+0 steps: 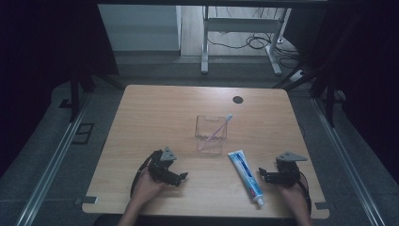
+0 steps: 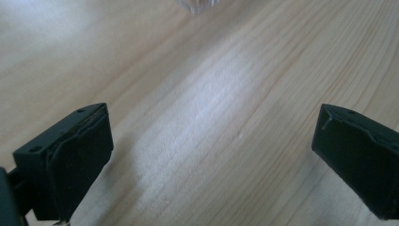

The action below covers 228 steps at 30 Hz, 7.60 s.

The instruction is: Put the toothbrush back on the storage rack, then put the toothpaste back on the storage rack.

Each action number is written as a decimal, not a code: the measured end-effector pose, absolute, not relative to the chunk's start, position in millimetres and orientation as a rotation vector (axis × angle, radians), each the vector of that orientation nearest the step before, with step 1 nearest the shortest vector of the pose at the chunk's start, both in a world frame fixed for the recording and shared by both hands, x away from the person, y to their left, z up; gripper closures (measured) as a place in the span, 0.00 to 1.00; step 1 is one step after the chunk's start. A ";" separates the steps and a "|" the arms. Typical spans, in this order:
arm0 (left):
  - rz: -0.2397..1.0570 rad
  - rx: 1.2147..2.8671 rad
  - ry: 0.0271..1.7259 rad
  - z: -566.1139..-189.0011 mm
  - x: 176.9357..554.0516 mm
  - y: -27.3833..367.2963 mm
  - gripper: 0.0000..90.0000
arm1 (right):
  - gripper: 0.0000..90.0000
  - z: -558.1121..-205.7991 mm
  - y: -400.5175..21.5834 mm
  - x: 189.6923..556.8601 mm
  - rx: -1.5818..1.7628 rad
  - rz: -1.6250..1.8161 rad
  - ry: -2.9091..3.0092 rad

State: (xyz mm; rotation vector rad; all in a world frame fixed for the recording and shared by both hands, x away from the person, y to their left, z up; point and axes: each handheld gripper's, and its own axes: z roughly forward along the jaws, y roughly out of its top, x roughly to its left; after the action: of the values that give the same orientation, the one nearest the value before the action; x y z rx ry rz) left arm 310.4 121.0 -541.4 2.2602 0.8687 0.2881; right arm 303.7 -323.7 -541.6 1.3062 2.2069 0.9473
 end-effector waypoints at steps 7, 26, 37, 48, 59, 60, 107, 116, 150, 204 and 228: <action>0.295 2.274 0.881 -544.9 310.7 121.5 0.00 | 0.15 -541.5 -323.9 303.6 1.306 0.950 2.205; 0.300 2.268 0.898 -545.1 310.6 121.5 0.00 | 0.17 -527.7 -318.4 296.7 1.346 0.981 2.270; 0.301 2.267 0.901 -545.0 310.7 121.7 0.00 | 0.20 -516.9 -306.9 289.1 1.318 1.001 2.327; 0.301 2.266 0.902 -545.0 310.7 121.7 0.00 | 0.53 -501.6 -290.2 276.7 1.189 1.104 2.386; 0.301 2.266 0.901 -545.0 310.7 121.7 0.00 | 0.79 -496.2 -265.4 265.8 1.088 1.160 2.495; 0.301 2.266 0.901 -545.0 310.7 121.7 0.00 | 0.81 -496.6 -263.0 265.0 1.078 1.163 2.508; 0.305 2.274 0.893 -544.8 311.1 122.2 0.00 | 0.82 -506.9 -269.4 269.7 1.078 1.040 2.629; 0.305 2.269 0.896 -544.9 311.0 122.0 0.00 | 0.72 -490.8 -274.3 272.8 1.090 1.047 2.583; 0.307 2.276 0.896 -544.6 310.8 122.4 0.00 | 0.46 -500.9 -228.1 337.6 1.089 0.383 2.832; 0.311 2.278 0.891 -544.5 311.2 122.6 0.00 | 0.79 -458.9 -252.2 332.0 1.075 0.755 2.728; 0.308 2.275 0.897 -544.6 311.0 122.4 0.00 | 0.79 -414.3 -251.1 324.9 0.980 0.978 2.672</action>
State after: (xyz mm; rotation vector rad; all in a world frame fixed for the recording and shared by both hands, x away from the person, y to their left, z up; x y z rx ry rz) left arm 311.0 122.4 -544.6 2.2748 0.8965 0.3081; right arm 324.9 -251.1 -414.3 0.9796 2.6722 0.9782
